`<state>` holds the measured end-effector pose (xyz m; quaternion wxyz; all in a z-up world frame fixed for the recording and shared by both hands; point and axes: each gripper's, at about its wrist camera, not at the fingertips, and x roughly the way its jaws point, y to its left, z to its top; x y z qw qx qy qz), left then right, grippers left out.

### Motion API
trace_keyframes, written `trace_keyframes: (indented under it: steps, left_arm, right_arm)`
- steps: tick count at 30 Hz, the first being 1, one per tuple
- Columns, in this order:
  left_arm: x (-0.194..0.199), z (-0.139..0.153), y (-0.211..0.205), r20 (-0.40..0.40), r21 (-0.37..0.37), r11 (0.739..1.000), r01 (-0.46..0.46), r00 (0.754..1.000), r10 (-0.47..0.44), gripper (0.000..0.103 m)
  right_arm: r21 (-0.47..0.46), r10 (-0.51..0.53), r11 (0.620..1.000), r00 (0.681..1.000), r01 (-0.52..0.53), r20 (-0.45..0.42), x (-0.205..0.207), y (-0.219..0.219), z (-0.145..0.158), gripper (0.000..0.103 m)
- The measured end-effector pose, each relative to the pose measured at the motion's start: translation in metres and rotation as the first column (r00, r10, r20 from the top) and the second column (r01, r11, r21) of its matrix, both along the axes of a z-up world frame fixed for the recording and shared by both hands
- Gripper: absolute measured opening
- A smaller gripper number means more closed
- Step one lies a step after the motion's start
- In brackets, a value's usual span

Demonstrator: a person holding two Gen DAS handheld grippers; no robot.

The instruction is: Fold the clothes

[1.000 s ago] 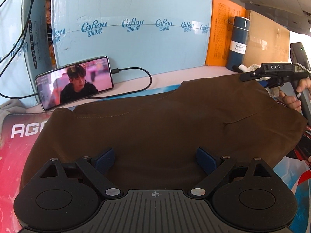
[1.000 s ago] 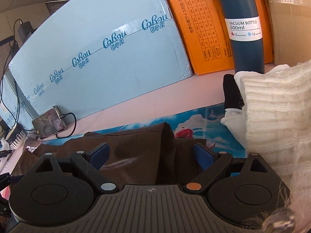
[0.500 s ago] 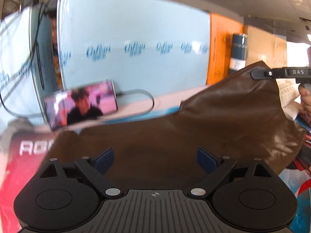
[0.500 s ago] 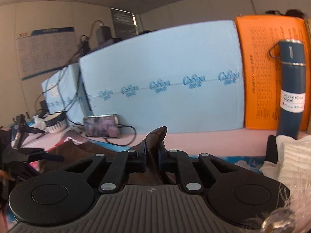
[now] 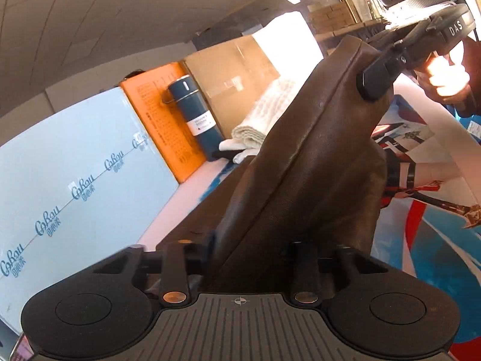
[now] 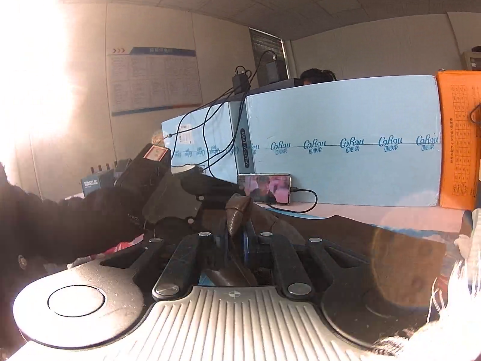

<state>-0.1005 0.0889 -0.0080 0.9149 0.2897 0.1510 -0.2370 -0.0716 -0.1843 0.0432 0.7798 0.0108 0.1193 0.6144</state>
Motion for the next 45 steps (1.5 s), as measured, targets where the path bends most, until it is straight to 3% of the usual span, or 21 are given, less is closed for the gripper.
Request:
trace_keyframes:
  steps: [1,2,4,8,10,12,16,19,22,26,28,30,32,33,34,38,42,43,45]
  left_arm:
    - [-0.009,0.003,-0.001,0.009,-0.01,1.0,0.011,1.0,-0.011,0.008]
    - [-0.018,0.007,-0.001,0.02,-0.021,1.0,0.021,1.0,-0.021,0.006]
    - [-0.036,0.015,-0.002,0.041,-0.044,0.998,0.041,0.998,-0.039,0.005]
    - [-0.09,0.032,-0.016,0.162,-0.026,0.998,0.052,0.986,-0.047,0.005]
    - [-0.115,0.033,-0.025,0.2,-0.005,0.998,0.061,0.978,-0.058,0.005]
    - [-0.134,0.03,-0.032,0.201,0.001,0.997,0.073,0.977,-0.072,0.005]
    - [-0.158,0.02,-0.046,0.122,-0.026,0.99,0.142,0.983,-0.138,0.005]
    - [-0.17,0.009,-0.055,0.011,-0.078,0.974,0.214,0.977,-0.214,0.005]
    - [-0.172,-0.005,-0.059,-0.092,-0.103,0.97,0.219,0.969,-0.228,0.006]
    - [-0.166,-0.022,-0.056,-0.205,-0.117,0.978,0.175,0.959,-0.196,0.019]
    - [-0.171,-0.024,-0.05,-0.214,-0.123,0.98,0.157,0.96,-0.181,0.026]
    - [-0.177,-0.018,-0.037,-0.203,-0.153,0.981,0.121,0.967,-0.151,0.038]
    - [-0.181,-0.011,-0.019,-0.193,-0.187,0.981,0.047,0.978,-0.084,0.064]
    - [-0.185,-0.008,-0.009,-0.194,-0.212,0.977,0.007,0.98,-0.049,0.069]
    - [-0.189,-0.003,0.003,-0.202,-0.242,0.97,-0.033,0.979,-0.017,0.075]
    - [-0.209,0.011,0.049,-0.207,-0.376,0.918,-0.126,0.977,0.049,0.077]
    - [-0.225,0.024,0.089,-0.132,-0.541,0.815,-0.206,0.978,0.16,0.089]
    - [-0.223,0.026,0.096,-0.133,-0.579,0.773,-0.259,0.966,0.224,0.092]
    - [-0.203,0.022,0.088,-0.165,-0.538,0.765,-0.354,0.934,0.316,0.093]
  right_arm:
    - [0.02,-0.001,1.0,1.0,0.001,-0.008,-0.002,-0.005,0.0,0.008]
    - [0.041,-0.001,0.999,1.0,0.002,-0.015,-0.004,-0.01,0.0,0.008]
    - [0.082,-0.002,0.997,1.0,0.004,-0.03,-0.009,-0.02,0.0,0.008]
    - [0.156,0.05,0.987,0.998,-0.045,-0.023,-0.025,-0.046,0.002,0.012]
    - [0.182,0.07,0.981,0.998,-0.068,-0.008,-0.035,-0.059,0.001,0.02]
    - [0.213,0.041,0.976,0.999,-0.04,0.0,-0.042,-0.075,-0.002,0.045]
    - [0.282,-0.04,0.958,0.999,0.049,-0.037,-0.044,-0.108,-0.01,0.055]
    - [0.304,-0.098,0.944,0.99,0.125,-0.101,-0.037,-0.123,-0.018,0.055]
    - [0.3,-0.12,0.941,0.984,0.156,-0.135,-0.032,-0.123,-0.026,0.061]
    - [0.231,-0.183,0.946,0.963,0.227,-0.197,-0.02,-0.101,-0.034,0.07]
    - [0.167,-0.246,0.942,0.938,0.29,-0.244,-0.013,-0.085,-0.038,0.075]
    - [0.058,-0.35,0.922,0.89,0.382,-0.291,-0.006,-0.07,-0.043,0.081]
    - [-0.05,-0.427,0.901,0.86,0.431,-0.278,-0.005,-0.057,-0.051,0.081]
    - [-0.103,-0.464,0.885,0.844,0.454,-0.268,-0.004,-0.05,-0.054,0.081]
    - [-0.127,-0.477,0.879,0.841,0.46,-0.253,-0.004,-0.046,-0.057,0.081]
    - [-0.188,-0.514,0.856,0.825,0.481,-0.234,-0.004,-0.034,-0.064,0.081]
    - [-0.206,-0.593,0.805,0.77,0.557,-0.237,0.004,-0.034,-0.063,0.082]
    - [-0.203,-0.611,0.792,0.753,0.576,-0.245,0.008,-0.035,-0.062,0.082]
    - [-0.21,-0.642,0.767,0.721,0.607,-0.26,0.018,-0.033,-0.061,0.082]
